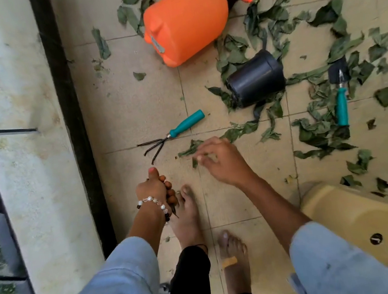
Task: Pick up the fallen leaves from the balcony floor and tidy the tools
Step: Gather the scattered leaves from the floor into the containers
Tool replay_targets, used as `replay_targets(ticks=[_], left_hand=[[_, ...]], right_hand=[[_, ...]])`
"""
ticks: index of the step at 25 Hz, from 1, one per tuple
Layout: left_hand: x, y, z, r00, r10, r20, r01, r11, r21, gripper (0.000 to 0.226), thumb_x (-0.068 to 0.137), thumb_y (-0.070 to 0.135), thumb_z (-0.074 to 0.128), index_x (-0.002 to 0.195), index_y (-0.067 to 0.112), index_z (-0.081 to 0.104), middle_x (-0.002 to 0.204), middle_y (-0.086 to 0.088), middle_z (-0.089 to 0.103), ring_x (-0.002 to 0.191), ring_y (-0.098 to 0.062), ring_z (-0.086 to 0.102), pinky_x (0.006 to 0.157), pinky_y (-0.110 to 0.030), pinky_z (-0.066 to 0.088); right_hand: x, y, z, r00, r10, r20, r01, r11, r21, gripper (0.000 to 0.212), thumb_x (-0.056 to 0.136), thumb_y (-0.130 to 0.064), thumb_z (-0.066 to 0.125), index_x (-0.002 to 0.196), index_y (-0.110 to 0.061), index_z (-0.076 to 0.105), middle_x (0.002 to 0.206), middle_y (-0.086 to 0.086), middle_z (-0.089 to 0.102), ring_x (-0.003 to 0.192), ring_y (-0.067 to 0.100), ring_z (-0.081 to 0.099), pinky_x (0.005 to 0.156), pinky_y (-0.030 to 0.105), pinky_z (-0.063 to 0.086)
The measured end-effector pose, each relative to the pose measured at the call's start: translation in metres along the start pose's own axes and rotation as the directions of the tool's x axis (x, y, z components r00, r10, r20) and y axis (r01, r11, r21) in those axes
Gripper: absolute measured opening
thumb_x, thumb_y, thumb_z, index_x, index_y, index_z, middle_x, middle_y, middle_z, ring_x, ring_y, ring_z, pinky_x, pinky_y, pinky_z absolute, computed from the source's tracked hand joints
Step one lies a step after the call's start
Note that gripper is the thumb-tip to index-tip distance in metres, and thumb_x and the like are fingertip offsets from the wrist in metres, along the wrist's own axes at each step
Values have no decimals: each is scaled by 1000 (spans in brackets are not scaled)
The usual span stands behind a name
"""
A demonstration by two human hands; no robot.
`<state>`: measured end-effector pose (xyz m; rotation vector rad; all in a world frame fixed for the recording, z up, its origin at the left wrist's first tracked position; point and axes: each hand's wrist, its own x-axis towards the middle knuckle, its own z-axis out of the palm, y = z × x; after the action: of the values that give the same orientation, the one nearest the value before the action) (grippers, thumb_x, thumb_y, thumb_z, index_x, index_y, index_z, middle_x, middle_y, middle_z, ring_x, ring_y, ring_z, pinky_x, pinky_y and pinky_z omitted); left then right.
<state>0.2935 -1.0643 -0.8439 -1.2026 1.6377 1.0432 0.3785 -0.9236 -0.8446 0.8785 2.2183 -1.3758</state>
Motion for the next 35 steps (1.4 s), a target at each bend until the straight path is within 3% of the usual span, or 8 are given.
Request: replay_targets(ticks=[6, 9, 15, 19, 22, 29, 32, 35], left_hand=[[18, -6, 13, 991, 90, 100, -111, 969, 219, 50, 99, 47, 43, 67, 10, 53, 49, -3, 41, 33, -13, 28, 35, -15, 24], [36, -8, 18, 975, 153, 163, -194, 941, 278, 49, 100, 45, 41, 78, 7, 62, 57, -7, 51, 31, -10, 31, 36, -15, 26], [27, -16, 27, 962, 149, 229, -195, 962, 190, 43, 91, 49, 56, 94, 7, 62, 77, -14, 63, 44, -16, 47, 41, -21, 39], [14, -17, 43, 984, 127, 123, -139, 986, 91, 34, 87, 37, 68, 78, 5, 64, 65, -11, 59, 50, -20, 53, 50, -27, 45], [17, -11, 45, 986, 126, 108, -142, 977, 158, 33, 92, 33, 63, 79, 4, 67, 60, -8, 59, 41, -15, 44, 40, -21, 36], [25, -11, 63, 991, 109, 80, -127, 952, 279, 51, 93, 53, 51, 68, 9, 54, 60, -9, 54, 47, -18, 43, 45, -24, 35], [19, -8, 68, 992, 91, 89, -111, 962, 249, 50, 87, 56, 59, 73, 8, 52, 69, -13, 58, 55, -24, 53, 47, -27, 43], [2, -5, 81, 977, 65, 203, -92, 988, 127, 42, 85, 47, 67, 82, 6, 59, 77, -13, 63, 69, -27, 64, 61, -37, 57]], right_hand=[[61, 40, 53, 997, -26, 66, 62, 764, -642, 59, 92, -7, 50, 146, -18, 29, 153, 14, 20, 133, 35, 28, 97, 43, 43], [68, 54, 71, 989, -130, 66, 137, 675, -725, 40, 93, -3, 44, 133, -9, 49, 142, 16, 35, 128, 34, 34, 91, 37, 45], [30, 21, 57, 942, 160, -294, -104, 975, 197, 19, 83, -4, 68, 101, -7, 74, 96, 6, 73, 81, 8, 61, 73, 9, 46], [-6, 20, 26, 974, -163, 160, 162, 987, 17, 23, 92, -27, 58, 111, -31, 69, 130, -3, 51, 120, 18, 40, 99, 40, 33], [18, 61, -11, 985, 114, -133, -79, 967, 242, 20, 88, -30, 65, 107, -34, 70, 124, -1, 53, 117, 18, 47, 103, 42, 40], [58, 103, 21, 989, 76, -128, -136, 808, -573, 35, 91, 0, 51, 126, -5, 57, 129, 16, 49, 117, 29, 47, 93, 32, 45], [49, 83, 13, 934, 285, -215, -246, 951, 187, 25, 83, 0, 67, 108, -3, 69, 104, 13, 70, 84, 17, 64, 76, 23, 52], [10, 37, 4, 926, 372, -59, -184, 583, 791, 24, 79, 3, 71, 101, -5, 65, 91, 9, 71, 69, 12, 66, 62, 23, 56]])
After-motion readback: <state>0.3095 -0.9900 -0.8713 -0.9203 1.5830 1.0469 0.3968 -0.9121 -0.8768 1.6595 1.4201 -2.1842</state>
